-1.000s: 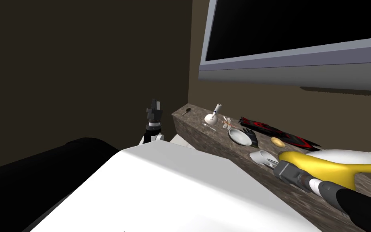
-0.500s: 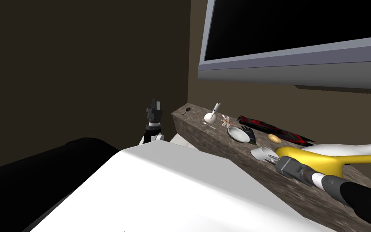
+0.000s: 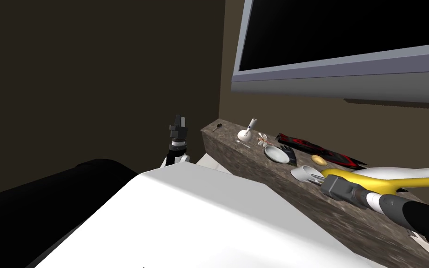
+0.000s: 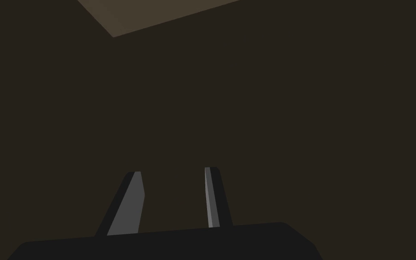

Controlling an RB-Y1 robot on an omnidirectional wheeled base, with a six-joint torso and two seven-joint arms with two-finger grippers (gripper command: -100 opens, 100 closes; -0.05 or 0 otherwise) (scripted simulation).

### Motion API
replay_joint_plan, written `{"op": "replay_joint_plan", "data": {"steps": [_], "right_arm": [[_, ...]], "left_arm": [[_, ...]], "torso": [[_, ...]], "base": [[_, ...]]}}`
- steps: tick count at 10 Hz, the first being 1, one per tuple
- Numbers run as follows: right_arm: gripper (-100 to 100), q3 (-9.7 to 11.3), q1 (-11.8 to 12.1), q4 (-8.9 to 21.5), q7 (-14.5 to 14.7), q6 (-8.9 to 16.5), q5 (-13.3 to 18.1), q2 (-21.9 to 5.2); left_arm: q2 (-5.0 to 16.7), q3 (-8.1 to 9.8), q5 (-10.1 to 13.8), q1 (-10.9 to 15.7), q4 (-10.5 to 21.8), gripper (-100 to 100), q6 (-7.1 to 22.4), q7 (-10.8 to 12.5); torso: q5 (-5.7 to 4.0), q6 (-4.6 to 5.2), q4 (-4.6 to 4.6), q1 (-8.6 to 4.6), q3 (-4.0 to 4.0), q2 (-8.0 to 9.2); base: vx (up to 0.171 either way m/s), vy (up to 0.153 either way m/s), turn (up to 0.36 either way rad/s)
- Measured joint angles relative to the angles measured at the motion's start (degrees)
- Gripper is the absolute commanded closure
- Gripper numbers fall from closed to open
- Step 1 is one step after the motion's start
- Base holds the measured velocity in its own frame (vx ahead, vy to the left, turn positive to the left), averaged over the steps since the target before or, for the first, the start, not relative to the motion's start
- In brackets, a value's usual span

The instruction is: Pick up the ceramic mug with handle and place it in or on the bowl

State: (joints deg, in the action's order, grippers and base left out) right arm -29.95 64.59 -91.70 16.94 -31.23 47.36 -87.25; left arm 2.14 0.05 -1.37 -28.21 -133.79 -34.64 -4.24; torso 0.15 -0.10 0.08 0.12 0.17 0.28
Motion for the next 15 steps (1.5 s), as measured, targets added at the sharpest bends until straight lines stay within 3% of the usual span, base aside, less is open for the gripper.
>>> {"op": "replay_joint_plan", "data": {"steps": [8, 11, 15], "right_arm": [[100, -6.8, 1.9, 3.8, -4.4, -12.4, 2.6, -4.3], [100, -8.5, 2.3, 6.4, -6.9, -17.3, 3.4, -6.6], [100, -8.8, 2.4, 9.9, -9.9, -23.0, 3.9, -9.5]], "left_arm": [[0.0, 0.00, 0.0, 0.0, 0.0, 0, 0.0, 0.0], [0.0, 0.00, 0.0, 0.0, 0.0, 0, 0.0, 0.0], [0.0, 0.00, 0.0, 0.0, 0.0, 0, 0.0, 0.0]], "torso": [[0.01, -0.09, -0.06, -0.09, -0.13, -0.22], [0.02, -0.10, -0.07, -0.07, -0.18, -0.30], [-0.02, -0.45, -0.10, -0.03, -0.34, -0.61]], "base": [[-0.012, -0.028, 0.095], [0.014, -0.032, 0.096], [0.015, -0.030, 0.122]]}}
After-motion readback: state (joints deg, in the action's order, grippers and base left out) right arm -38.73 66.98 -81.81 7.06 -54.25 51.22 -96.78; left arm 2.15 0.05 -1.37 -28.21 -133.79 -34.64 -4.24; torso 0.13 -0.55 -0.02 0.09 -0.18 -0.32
